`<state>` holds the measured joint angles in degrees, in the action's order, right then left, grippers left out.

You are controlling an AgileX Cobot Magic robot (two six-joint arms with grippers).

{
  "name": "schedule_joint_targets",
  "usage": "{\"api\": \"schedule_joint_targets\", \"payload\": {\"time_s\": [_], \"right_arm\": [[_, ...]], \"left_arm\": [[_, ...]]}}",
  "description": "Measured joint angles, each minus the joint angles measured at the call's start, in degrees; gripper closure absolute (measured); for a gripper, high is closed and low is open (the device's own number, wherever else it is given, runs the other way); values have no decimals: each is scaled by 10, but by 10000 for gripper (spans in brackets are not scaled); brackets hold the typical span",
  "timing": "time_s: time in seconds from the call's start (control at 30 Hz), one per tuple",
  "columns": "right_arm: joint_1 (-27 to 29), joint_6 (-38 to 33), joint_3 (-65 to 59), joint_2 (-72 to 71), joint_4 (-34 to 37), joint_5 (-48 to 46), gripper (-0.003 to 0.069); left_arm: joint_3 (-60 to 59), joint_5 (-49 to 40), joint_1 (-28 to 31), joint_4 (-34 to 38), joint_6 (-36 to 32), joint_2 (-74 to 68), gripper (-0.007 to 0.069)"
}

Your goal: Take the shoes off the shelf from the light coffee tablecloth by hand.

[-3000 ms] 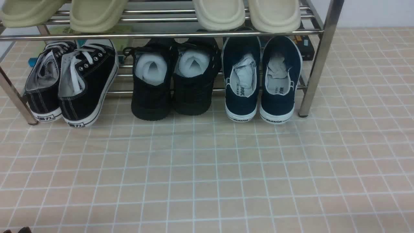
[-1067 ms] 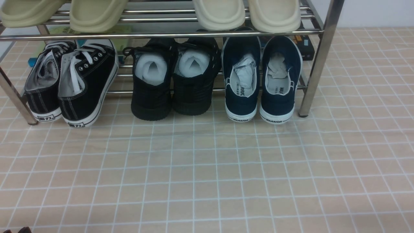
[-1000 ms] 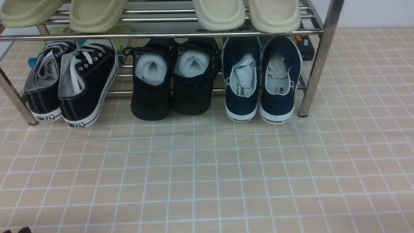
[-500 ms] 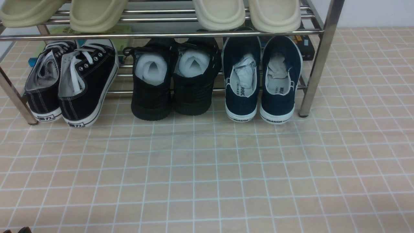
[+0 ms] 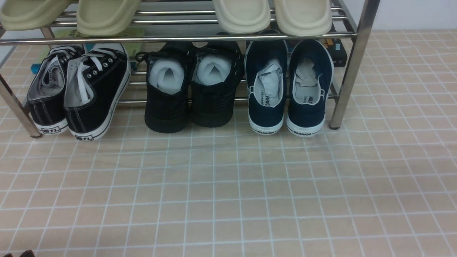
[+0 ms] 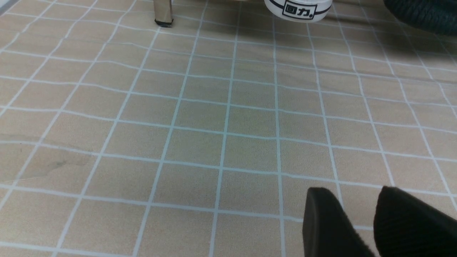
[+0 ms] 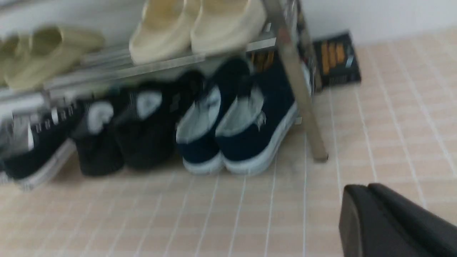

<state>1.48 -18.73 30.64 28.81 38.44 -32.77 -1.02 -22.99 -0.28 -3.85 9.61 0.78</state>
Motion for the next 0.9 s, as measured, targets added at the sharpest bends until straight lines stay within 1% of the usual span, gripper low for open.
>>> {"api": "schedule_joint_targets", "payload": {"time_s": [0.1,0.13,0.17,0.23,0.3,0.33,0.4,0.5,0.57,0.6,0.63,0.7,0.73,0.8,0.9], "right_arm": [[0,-7,49,121,0,-93,666],[0,-7,53,137,0,-93,666],[0,-26,78,191,9,-140,664],[-2,-60,117,264,36,-198,661],[-8,-79,145,307,60,-229,659],[-24,-88,168,340,75,-246,659],[-50,-93,198,373,83,-252,659],[-109,-89,242,427,77,-235,659],[-155,-71,272,458,60,-211,657],[-160,-66,280,462,55,-206,655],[-191,-42,313,492,30,-189,651],[-221,-4,359,533,-23,-181,641],[-224,5,368,537,-34,-180,637],[-243,57,422,582,-99,-177,615],[-254,123,493,634,-177,-175,566]], "left_arm": [[0,0,0,0,0,0,385],[0,0,0,0,0,0,385],[0,0,0,0,0,0,385],[0,0,0,0,0,0,385],[0,0,0,0,0,0,385],[0,0,0,0,0,0,385],[0,0,0,0,0,0,385],[0,0,0,0,0,0,385],[0,0,0,0,0,0,385],[0,0,0,0,0,0,385],[0,0,0,0,0,0,385],[0,0,0,0,0,0,385],[0,0,0,0,0,0,385],[0,0,0,0,0,0,385],[0,0,0,0,0,0,385]]}}
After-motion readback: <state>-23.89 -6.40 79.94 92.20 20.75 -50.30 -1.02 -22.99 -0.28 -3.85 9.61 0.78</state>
